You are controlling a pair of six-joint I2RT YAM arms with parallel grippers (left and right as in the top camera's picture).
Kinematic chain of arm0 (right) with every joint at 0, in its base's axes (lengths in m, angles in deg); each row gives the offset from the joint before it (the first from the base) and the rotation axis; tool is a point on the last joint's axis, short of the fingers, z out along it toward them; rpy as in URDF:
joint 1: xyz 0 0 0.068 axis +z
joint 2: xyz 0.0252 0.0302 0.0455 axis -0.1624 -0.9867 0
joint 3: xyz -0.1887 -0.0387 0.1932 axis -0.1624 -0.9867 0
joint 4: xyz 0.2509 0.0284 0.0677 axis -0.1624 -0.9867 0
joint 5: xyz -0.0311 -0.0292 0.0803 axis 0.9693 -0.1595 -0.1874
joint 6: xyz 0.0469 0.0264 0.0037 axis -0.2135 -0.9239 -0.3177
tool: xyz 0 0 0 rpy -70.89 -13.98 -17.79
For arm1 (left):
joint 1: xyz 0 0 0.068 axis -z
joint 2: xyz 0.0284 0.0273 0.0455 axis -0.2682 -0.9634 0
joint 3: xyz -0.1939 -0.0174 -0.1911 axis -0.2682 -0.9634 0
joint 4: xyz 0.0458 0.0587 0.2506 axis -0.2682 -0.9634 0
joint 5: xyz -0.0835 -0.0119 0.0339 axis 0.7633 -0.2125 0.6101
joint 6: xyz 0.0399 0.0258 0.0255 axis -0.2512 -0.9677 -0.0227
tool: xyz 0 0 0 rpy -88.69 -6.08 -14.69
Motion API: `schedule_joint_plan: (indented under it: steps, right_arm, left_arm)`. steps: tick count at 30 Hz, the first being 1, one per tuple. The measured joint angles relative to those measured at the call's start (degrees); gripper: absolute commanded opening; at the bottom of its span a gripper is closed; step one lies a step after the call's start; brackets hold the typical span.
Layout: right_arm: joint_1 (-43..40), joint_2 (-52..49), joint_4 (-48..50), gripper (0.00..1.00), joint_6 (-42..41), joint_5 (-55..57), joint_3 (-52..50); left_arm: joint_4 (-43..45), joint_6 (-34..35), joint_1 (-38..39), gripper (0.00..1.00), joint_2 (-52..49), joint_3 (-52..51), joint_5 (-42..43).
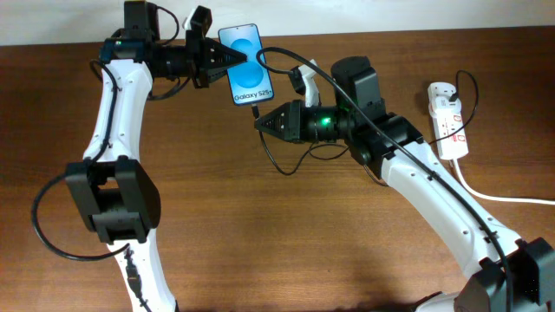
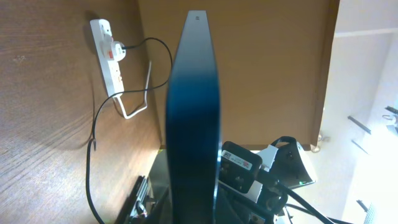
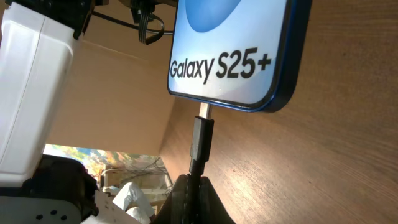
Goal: Plug charger to phone and switch on socket
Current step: 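Push the USB-C plug upward into the phone's bottom port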
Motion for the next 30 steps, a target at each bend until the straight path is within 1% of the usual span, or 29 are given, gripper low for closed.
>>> schedule_joint_plan:
  steps: [16,30]
  right_arm:
    - [-0.39,0.0,1.38,0.04,-0.04,-0.5,0.0]
    - [-0.94,-0.07,-0.07,0.04,-0.02,-0.68,0.0]
  left_arm:
    - [0.09,0.0,-0.13,0.0,0.0,0.0,-0.17]
    - [0.04,0.0,-0.11,0.0,0.0,0.0,-0.26]
